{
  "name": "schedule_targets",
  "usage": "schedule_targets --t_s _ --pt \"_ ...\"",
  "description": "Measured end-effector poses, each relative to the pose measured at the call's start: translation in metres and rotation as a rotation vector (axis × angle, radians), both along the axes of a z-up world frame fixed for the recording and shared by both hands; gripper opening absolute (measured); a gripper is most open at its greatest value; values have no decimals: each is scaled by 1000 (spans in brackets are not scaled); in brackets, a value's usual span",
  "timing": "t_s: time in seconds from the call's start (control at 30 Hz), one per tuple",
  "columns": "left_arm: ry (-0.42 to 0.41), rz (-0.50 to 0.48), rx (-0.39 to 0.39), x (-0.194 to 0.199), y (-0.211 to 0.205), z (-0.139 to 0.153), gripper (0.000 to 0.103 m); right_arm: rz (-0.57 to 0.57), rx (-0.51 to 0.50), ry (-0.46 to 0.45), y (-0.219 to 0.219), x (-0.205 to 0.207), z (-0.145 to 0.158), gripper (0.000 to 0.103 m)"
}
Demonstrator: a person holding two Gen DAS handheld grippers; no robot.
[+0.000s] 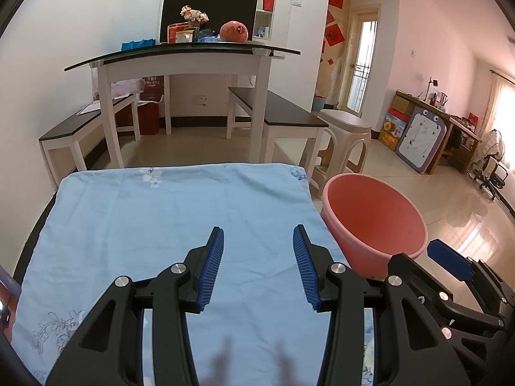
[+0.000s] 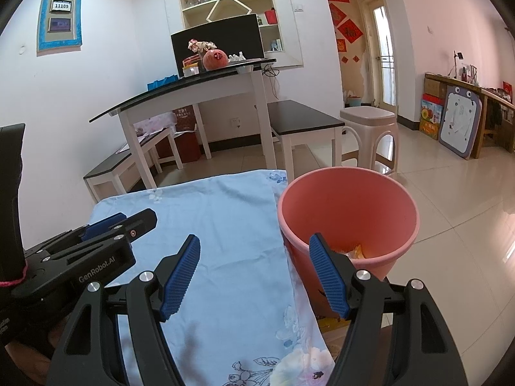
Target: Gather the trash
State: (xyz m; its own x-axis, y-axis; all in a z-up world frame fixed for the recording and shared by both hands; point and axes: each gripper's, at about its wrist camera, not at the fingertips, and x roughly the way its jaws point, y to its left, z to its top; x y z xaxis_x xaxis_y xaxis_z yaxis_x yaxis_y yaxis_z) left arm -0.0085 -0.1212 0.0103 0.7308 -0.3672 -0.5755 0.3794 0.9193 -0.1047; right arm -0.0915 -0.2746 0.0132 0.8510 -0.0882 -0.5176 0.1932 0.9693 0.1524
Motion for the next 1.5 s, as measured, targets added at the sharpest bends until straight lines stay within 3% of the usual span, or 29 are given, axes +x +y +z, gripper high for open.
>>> schedule_targets --t_s 1.5 --pt "35 8 26 4 -4 -8 45 -10 14 32 0 0 -9 69"
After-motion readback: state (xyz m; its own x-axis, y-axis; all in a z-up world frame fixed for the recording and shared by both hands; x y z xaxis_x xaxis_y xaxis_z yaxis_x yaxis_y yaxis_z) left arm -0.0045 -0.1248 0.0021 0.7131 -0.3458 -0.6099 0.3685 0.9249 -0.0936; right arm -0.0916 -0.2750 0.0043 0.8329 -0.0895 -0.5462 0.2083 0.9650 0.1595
